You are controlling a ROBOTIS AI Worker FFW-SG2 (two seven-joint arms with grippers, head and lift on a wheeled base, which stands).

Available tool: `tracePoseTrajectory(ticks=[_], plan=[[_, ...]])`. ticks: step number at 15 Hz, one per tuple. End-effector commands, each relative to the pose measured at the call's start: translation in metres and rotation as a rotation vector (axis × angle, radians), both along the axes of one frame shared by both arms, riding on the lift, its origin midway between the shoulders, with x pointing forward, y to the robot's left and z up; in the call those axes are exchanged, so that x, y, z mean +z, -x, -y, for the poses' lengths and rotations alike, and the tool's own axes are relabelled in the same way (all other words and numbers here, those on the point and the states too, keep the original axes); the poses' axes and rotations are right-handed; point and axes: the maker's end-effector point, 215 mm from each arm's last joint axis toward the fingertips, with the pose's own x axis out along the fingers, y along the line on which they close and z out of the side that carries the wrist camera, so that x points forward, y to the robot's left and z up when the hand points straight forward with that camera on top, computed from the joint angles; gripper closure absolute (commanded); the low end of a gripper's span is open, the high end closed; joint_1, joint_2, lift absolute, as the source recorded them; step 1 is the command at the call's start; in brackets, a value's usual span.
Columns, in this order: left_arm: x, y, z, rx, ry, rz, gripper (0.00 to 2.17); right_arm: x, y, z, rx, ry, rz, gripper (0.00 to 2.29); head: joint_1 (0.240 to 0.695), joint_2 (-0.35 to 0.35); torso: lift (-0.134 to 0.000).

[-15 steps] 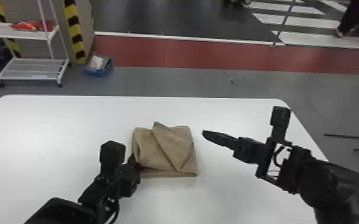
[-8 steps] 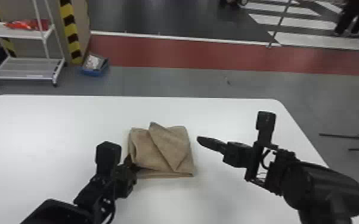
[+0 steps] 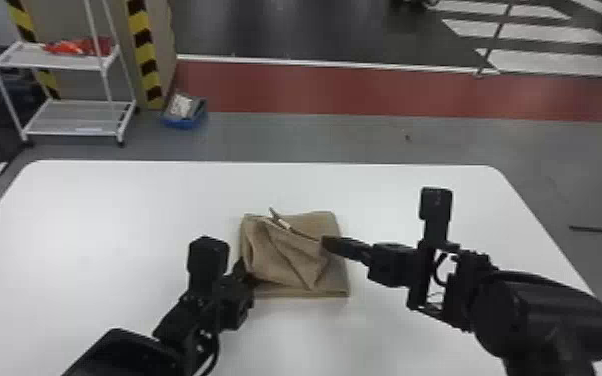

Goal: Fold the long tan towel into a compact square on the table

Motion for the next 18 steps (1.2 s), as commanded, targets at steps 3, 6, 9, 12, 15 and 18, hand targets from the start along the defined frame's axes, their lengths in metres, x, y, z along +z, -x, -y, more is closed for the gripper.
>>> tracePoseTrajectory(ticks=[3,6,9,12,15,18], plan=[[-0.001,0.0,0.004,-0.006,0.0,-0.002,2.14,0.018,0.013,-0.05,0.083,-0.059,0.002,2.25,0.695,-0.086,-0.113],[0.0,-0.002,0.003,-0.006,-0.001,0.0,2.14,0.042,0.026,-0.085,0.146,-0.104,0.01,2.25,0.695,-0.056,-0.113],[0.0,-0.003,0.0,0.003,0.003,-0.002,2.14,0.067,0.038,-0.09,0.161,-0.144,0.043,2.25,0.695,-0.013,-0.113],[0.001,-0.004,-0.003,0.009,0.006,-0.001,2.14,0.076,0.049,-0.05,0.096,-0.149,0.057,2.25,0.695,-0.007,-0.113],[0.001,-0.004,-0.003,0.009,0.007,-0.002,2.14,0.051,0.064,-0.002,0.021,-0.115,-0.009,2.25,0.695,-0.05,-0.113],[0.003,-0.006,-0.005,0.016,0.012,0.006,2.14,0.014,0.102,0.027,-0.034,0.016,-0.093,2.25,0.695,-0.095,-0.113]])
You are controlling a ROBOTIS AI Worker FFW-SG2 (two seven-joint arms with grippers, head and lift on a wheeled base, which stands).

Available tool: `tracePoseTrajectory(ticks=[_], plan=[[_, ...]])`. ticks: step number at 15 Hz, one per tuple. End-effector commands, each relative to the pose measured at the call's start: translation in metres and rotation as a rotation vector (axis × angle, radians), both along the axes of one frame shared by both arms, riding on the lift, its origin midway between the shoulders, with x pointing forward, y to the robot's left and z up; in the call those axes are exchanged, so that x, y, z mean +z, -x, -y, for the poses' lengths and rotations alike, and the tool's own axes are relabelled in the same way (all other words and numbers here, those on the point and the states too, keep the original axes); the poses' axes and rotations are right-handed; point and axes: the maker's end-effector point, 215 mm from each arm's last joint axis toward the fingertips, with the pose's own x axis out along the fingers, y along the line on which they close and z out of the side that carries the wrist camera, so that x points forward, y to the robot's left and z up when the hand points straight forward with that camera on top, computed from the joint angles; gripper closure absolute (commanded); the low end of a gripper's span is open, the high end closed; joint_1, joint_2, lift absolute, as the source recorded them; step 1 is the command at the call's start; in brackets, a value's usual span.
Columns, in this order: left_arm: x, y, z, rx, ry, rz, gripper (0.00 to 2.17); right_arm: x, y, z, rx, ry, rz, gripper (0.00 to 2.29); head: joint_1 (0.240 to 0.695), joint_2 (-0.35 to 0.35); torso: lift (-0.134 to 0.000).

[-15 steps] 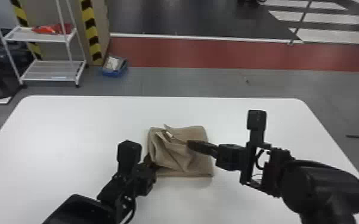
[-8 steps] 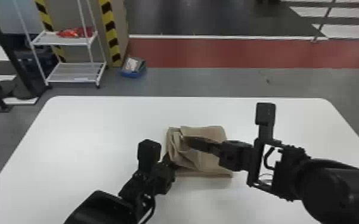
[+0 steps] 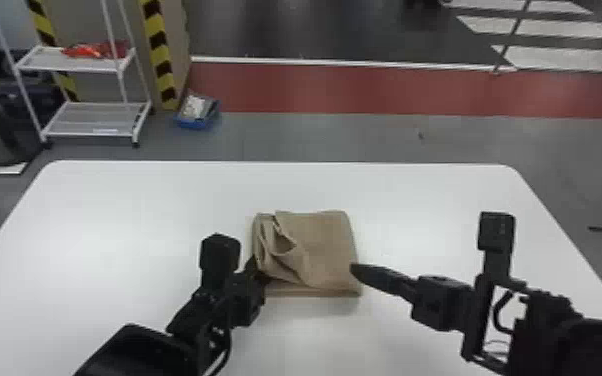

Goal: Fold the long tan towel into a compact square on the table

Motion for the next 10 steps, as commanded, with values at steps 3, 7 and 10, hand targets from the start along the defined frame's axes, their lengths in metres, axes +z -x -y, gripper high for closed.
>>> tracePoseTrajectory(ticks=[3,7,10], plan=[[0.003,-0.002,-0.001,0.007,0.004,0.008,2.14,-0.034,0.029,-0.001,0.008,0.089,-0.06,2.25,0.695,-0.135,-0.113],[0.002,0.002,-0.002,0.009,0.002,0.005,2.14,-0.054,0.009,-0.006,0.004,0.11,-0.04,2.25,0.695,-0.124,-0.113],[0.007,0.006,-0.001,0.006,0.006,0.005,2.14,-0.065,-0.008,-0.012,0.008,0.131,-0.027,2.25,0.695,-0.12,-0.113]])
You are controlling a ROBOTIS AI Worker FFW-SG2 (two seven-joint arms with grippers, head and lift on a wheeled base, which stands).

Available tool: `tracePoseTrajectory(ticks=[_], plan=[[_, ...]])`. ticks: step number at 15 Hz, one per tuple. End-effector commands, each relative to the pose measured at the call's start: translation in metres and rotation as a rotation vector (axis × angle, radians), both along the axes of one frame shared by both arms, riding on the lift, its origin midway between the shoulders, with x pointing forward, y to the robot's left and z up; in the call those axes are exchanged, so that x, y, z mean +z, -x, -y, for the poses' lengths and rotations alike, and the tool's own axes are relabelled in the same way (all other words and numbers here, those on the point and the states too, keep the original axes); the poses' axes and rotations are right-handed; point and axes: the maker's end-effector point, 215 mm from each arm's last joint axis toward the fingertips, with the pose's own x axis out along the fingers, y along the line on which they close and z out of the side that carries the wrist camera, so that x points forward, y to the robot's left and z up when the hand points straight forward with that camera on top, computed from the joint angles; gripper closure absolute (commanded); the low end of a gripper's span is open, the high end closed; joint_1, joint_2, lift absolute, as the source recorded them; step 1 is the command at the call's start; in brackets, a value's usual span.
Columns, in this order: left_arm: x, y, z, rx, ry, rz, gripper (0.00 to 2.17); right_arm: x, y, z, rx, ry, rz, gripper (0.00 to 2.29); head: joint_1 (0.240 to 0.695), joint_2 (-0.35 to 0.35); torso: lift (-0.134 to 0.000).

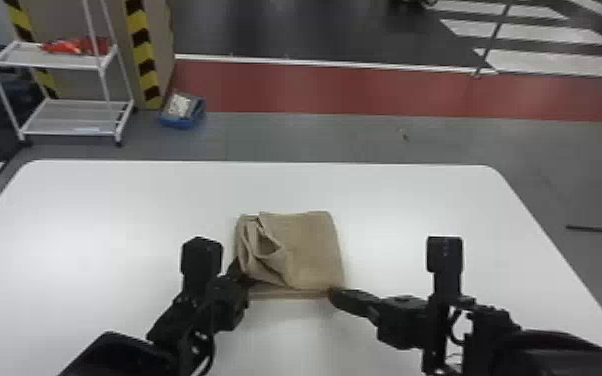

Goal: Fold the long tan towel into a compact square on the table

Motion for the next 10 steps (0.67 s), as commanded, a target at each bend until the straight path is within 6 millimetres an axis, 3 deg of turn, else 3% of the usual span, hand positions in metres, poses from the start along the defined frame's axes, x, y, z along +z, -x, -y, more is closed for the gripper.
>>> tracePoseTrajectory(ticks=[1,6,8,10], plan=[[0.004,0.003,0.001,-0.004,0.001,-0.004,2.14,-0.01,-0.015,-0.005,0.003,0.003,-0.005,2.25,0.695,-0.116,-0.113],[0.032,0.028,0.0,-0.029,0.034,-0.021,2.14,-0.017,-0.049,0.014,-0.052,0.041,0.029,2.25,0.695,-0.115,-0.113],[0.056,0.042,-0.007,-0.043,0.05,-0.013,2.14,-0.017,-0.065,0.022,-0.073,0.048,0.047,2.25,0.695,-0.126,-0.113],[0.079,0.045,-0.012,-0.054,0.047,0.028,2.14,-0.017,-0.076,0.037,-0.097,0.069,0.059,2.25,0.695,-0.129,-0.113]])
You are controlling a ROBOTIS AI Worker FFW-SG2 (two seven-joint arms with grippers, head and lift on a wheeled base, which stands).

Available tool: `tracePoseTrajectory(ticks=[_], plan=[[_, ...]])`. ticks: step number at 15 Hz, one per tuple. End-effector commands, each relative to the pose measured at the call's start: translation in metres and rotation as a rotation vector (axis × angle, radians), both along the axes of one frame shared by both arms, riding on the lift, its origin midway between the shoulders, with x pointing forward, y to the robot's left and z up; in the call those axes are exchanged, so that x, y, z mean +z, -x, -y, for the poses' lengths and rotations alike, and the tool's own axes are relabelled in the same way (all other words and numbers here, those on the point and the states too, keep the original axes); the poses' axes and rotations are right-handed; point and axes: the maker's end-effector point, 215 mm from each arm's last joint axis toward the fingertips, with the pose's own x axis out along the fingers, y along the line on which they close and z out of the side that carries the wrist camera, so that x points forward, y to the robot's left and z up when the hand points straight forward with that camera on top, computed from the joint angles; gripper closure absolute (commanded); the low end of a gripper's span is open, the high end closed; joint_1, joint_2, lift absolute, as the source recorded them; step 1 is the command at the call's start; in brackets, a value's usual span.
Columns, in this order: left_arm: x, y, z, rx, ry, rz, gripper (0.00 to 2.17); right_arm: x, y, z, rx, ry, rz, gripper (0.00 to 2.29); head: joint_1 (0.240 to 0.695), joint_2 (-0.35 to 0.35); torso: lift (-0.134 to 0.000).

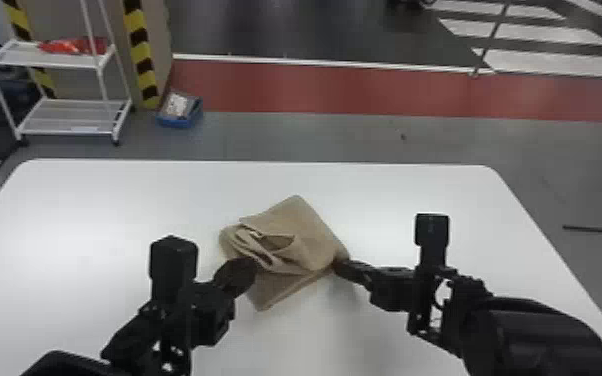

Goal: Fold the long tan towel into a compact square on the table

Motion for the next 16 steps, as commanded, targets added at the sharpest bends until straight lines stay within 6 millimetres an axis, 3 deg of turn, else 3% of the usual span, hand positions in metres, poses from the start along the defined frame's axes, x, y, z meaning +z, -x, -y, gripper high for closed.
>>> tracePoseTrajectory(ticks=[1,5,9,11,12,14,16], plan=[[0.026,0.0,-0.007,-0.005,-0.006,0.048,2.14,0.002,-0.014,0.018,-0.029,0.007,0.025,2.25,0.695,-0.13,-0.113],[0.044,-0.01,-0.017,0.017,0.006,0.085,2.14,0.008,-0.045,0.046,-0.073,0.012,0.051,2.25,0.695,-0.147,-0.113],[0.042,-0.013,-0.024,0.025,0.001,0.088,2.14,0.019,-0.102,0.038,-0.058,0.036,0.061,2.25,0.695,-0.147,-0.113],[0.041,-0.013,-0.024,0.022,0.001,0.089,2.14,0.02,-0.118,0.031,-0.051,0.039,0.058,2.25,0.695,-0.137,-0.113],[0.04,-0.018,-0.023,0.022,0.004,0.104,2.14,0.015,-0.113,0.03,-0.051,0.035,0.05,2.25,0.695,-0.133,-0.113],[0.039,-0.04,-0.024,0.029,0.011,0.147,2.14,0.024,-0.101,0.041,-0.073,-0.012,0.097,2.25,0.695,-0.122,-0.113],[0.031,-0.065,-0.027,0.036,0.015,0.188,2.14,0.051,-0.078,0.081,-0.137,-0.063,0.159,2.25,0.695,-0.125,-0.113]])
